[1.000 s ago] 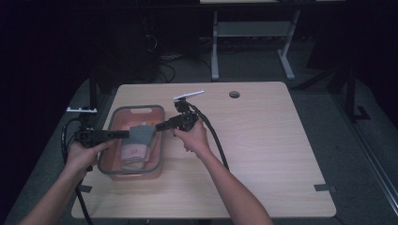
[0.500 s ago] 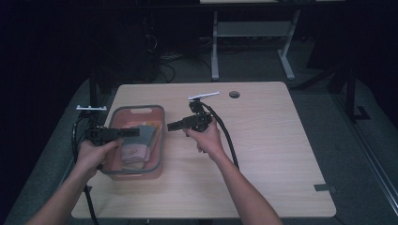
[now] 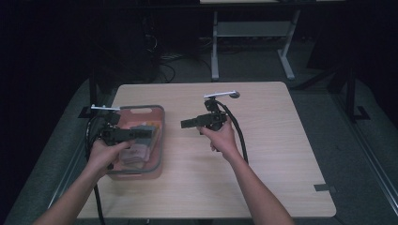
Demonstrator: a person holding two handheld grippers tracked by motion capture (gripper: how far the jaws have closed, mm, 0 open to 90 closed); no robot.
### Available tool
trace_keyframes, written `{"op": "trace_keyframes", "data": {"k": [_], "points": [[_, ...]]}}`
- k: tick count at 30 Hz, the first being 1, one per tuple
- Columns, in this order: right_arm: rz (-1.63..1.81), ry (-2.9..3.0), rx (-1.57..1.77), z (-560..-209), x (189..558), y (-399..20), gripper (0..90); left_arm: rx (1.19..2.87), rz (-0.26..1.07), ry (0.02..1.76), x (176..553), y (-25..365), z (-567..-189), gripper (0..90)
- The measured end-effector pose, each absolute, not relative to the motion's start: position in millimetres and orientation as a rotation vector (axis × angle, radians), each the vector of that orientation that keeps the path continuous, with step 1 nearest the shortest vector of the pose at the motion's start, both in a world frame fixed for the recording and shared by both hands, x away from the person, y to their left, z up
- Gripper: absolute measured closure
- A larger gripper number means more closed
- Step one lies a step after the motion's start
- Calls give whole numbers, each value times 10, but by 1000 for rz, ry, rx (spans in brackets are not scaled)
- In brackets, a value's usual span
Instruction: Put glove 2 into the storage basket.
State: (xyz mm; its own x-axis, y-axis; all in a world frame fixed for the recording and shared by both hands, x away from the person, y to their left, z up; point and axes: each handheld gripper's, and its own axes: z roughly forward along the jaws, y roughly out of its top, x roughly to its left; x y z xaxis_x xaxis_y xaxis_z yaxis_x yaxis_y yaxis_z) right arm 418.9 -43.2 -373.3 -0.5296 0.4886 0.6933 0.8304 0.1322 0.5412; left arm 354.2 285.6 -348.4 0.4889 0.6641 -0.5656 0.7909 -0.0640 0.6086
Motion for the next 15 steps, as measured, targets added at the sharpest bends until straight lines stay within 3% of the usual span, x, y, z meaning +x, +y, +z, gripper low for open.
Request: {"op": "trace_keyframes", "data": {"k": [15], "points": [[-1398,-2063,-1307,-3691,4186,-702,537,1778,-188,1210,3566,2598,-3411,266]]}}
